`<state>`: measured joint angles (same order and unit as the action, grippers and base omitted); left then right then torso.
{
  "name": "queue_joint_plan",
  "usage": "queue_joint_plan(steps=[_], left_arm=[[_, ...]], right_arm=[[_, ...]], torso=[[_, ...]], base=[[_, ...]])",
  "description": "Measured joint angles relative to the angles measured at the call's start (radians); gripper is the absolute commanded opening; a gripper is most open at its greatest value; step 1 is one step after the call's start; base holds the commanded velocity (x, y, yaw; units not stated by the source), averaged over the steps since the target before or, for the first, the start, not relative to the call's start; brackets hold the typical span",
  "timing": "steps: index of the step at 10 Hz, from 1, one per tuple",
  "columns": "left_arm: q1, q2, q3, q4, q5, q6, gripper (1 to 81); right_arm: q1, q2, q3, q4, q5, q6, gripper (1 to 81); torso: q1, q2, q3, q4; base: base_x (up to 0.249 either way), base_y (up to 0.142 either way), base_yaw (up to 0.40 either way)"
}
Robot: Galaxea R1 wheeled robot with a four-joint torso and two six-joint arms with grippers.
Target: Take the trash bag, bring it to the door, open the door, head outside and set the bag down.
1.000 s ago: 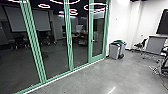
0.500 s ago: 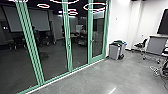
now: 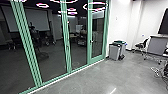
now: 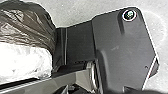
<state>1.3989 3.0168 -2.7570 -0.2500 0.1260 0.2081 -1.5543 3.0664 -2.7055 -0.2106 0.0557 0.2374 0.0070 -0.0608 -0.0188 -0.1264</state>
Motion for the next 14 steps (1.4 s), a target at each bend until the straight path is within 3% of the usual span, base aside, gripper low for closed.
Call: queue_joint_plan(steps=[14], left_arm=[[0.000,0.000,0.000,0.000,0.000,0.000,1.0]], right_arm=[[0.000,0.000,0.000,0.000,0.000,0.000,81.1]], torso=[[0.000,0.000,0.000,0.000]], base=[[0.131,-0.067,0.000]])
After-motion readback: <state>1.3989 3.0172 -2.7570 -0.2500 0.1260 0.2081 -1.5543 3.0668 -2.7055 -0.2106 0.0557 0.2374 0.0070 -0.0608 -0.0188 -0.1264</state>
